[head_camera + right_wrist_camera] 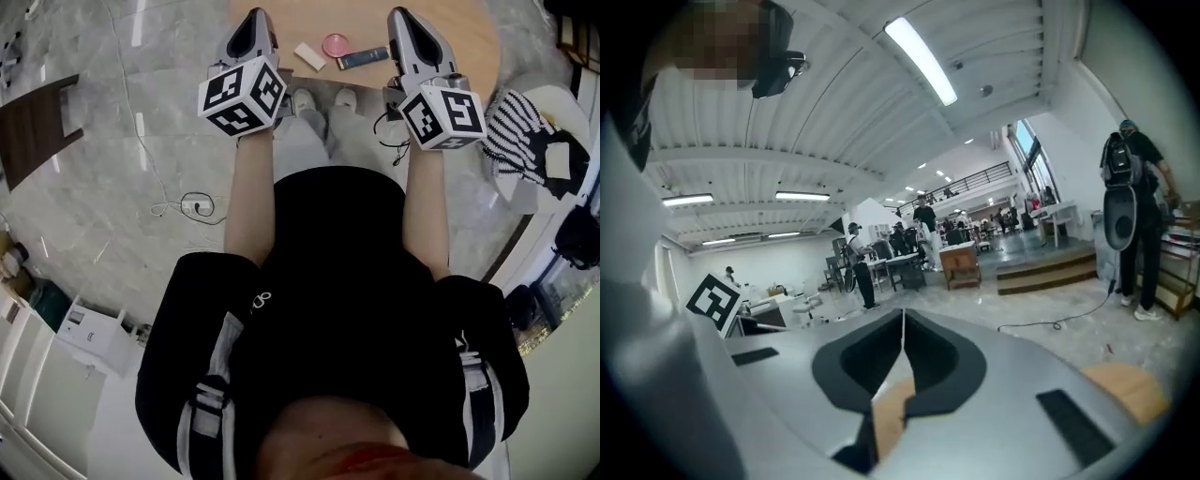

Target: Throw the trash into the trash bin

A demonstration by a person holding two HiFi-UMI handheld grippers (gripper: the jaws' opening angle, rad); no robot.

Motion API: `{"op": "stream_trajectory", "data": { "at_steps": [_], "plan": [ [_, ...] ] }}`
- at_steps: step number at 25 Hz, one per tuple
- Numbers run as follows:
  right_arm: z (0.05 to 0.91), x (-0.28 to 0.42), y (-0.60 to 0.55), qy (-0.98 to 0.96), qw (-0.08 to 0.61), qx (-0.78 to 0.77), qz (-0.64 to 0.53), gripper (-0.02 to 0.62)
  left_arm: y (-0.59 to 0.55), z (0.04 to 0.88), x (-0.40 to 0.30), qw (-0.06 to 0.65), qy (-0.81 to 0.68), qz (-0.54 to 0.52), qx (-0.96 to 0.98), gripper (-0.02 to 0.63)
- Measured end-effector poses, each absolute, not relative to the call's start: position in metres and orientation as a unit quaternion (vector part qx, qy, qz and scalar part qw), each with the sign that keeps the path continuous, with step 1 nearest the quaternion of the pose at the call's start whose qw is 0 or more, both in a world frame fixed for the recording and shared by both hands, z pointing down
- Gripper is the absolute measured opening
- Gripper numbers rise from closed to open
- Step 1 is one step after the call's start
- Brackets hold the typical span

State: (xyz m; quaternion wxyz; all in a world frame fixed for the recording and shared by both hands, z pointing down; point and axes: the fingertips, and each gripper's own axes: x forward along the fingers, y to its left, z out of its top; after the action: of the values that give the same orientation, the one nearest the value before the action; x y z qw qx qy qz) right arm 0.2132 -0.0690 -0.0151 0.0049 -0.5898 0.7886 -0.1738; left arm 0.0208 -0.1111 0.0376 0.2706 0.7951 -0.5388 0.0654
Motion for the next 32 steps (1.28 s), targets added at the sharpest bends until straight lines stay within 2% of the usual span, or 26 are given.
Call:
{"op": "stream_trajectory", "data": {
  "at_steps": [6, 15, 32],
  "plan": [
    [0.038, 0.187, -0.080, 0.811, -0.042, -0.545, -0.211, 0.012, -0.106, 0.088, 0.006, 0.311, -0.565, 0.081, 0.760, 0.009],
    [0.165, 0.147, -0.064, 0.812, -0.122, -0.495, -0.283, 0.012, -0.080, 0.187, -0.020, 0.369, -0.579, 0.123, 0.716, 0.009],
    [0.377, 0.097, -0.012, 0.795, -0.327, -0.403, -0.313, 0.018, 0.001, 0.361, -0.012, 0.480, -0.562, 0.147, 0.657, 0.008]
  ]
}}
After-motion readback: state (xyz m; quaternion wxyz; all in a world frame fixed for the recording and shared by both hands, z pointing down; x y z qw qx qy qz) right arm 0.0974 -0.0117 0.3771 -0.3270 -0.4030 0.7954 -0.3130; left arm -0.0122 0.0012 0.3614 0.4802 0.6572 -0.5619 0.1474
